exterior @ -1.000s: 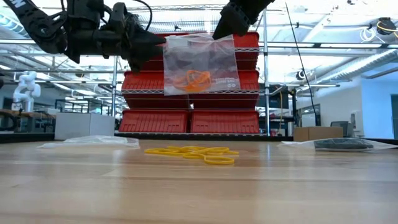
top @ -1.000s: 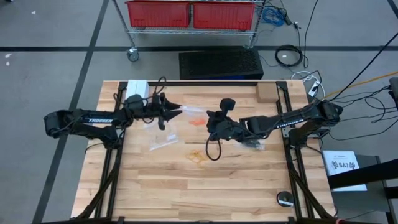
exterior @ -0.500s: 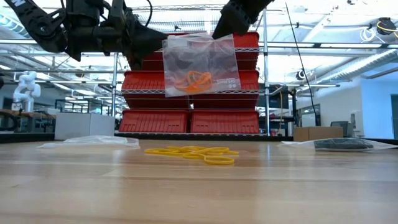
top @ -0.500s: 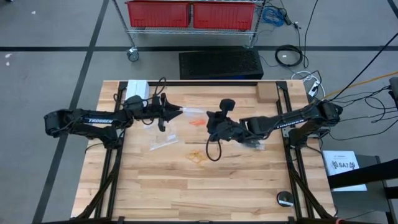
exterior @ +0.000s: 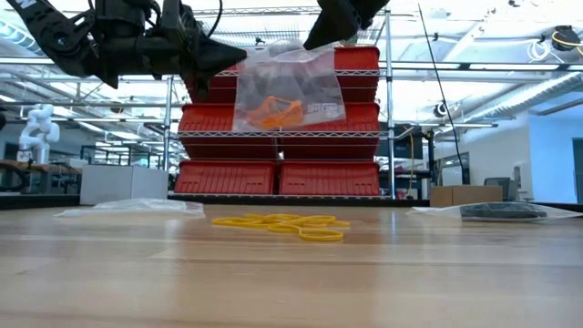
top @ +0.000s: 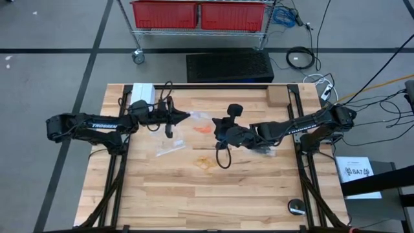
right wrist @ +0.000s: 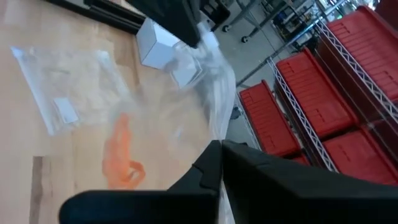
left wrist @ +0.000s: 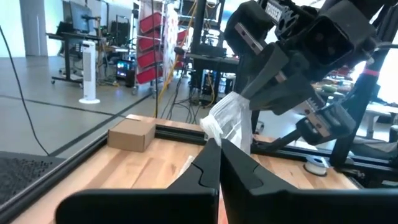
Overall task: Sort rubber bands
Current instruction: Close the center transparent zip bag
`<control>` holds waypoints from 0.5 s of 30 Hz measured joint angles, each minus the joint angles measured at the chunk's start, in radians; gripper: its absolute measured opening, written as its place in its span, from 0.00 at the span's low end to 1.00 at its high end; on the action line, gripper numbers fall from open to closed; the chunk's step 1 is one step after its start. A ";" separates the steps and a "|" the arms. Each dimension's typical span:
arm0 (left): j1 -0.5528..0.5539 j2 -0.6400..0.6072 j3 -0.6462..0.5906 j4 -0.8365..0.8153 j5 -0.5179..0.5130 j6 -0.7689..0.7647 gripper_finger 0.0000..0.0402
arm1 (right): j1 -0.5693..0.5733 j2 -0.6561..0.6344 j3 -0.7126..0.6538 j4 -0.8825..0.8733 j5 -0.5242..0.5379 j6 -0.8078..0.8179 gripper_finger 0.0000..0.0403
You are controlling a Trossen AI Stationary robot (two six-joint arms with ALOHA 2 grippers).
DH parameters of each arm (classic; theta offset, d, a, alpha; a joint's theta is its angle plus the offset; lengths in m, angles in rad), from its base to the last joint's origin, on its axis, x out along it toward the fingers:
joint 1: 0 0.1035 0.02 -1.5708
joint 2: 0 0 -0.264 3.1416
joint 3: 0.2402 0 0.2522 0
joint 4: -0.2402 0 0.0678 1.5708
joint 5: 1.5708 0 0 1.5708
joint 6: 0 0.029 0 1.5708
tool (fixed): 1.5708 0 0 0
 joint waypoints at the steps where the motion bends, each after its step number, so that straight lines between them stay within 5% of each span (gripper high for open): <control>1: 0.000 0.000 0.000 -0.001 -0.003 0.008 0.01 | 0.000 0.000 0.000 0.001 0.002 0.013 0.00; 15: 0.000 0.001 0.000 -0.058 -0.022 0.075 0.00 | -0.001 -0.025 0.001 0.002 0.004 0.113 0.29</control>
